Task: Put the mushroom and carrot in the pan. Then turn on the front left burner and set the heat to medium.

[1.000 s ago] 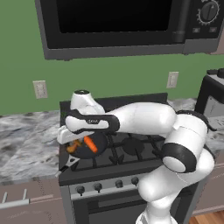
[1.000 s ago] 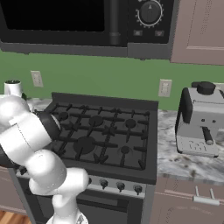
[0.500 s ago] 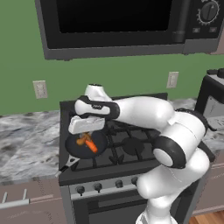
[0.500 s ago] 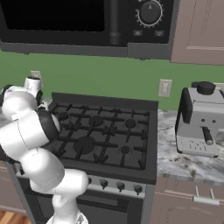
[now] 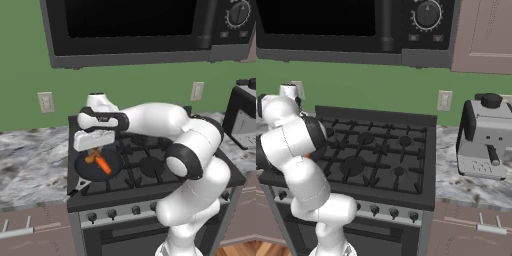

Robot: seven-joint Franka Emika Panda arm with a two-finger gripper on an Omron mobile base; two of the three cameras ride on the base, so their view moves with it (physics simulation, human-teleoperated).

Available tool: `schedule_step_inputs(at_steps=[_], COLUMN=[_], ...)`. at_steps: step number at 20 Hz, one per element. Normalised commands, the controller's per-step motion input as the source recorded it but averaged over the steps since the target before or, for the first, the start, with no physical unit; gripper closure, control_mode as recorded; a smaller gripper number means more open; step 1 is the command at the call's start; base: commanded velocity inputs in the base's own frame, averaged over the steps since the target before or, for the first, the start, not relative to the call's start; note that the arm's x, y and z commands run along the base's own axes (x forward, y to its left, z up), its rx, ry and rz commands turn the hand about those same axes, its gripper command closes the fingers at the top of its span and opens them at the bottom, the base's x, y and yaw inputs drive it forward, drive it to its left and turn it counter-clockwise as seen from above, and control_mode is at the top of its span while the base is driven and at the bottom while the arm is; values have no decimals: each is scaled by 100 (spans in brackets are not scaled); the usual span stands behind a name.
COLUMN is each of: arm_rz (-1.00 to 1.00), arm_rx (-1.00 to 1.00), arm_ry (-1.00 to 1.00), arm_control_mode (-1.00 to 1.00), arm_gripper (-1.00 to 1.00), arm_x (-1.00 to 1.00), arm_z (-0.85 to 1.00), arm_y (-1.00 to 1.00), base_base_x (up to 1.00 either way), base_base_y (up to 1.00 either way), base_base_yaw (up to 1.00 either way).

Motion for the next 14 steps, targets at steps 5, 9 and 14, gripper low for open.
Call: schedule_step_inputs(at_steps=[5, 9, 14], arm_rz=[0, 0, 0], arm_rx=[-2, -2, -1], arm_ry=[0, 0, 0], arm_control_mode=[-100, -100, -100], arm_gripper=[100, 100, 100], arm_x=[24, 38, 16], arm_z=[-14, -22, -14], arm_y=[0, 0, 1], base_base_x=[0, 0, 0], base_base_y=[0, 0, 0], base_base_yaw=[0, 0, 0])
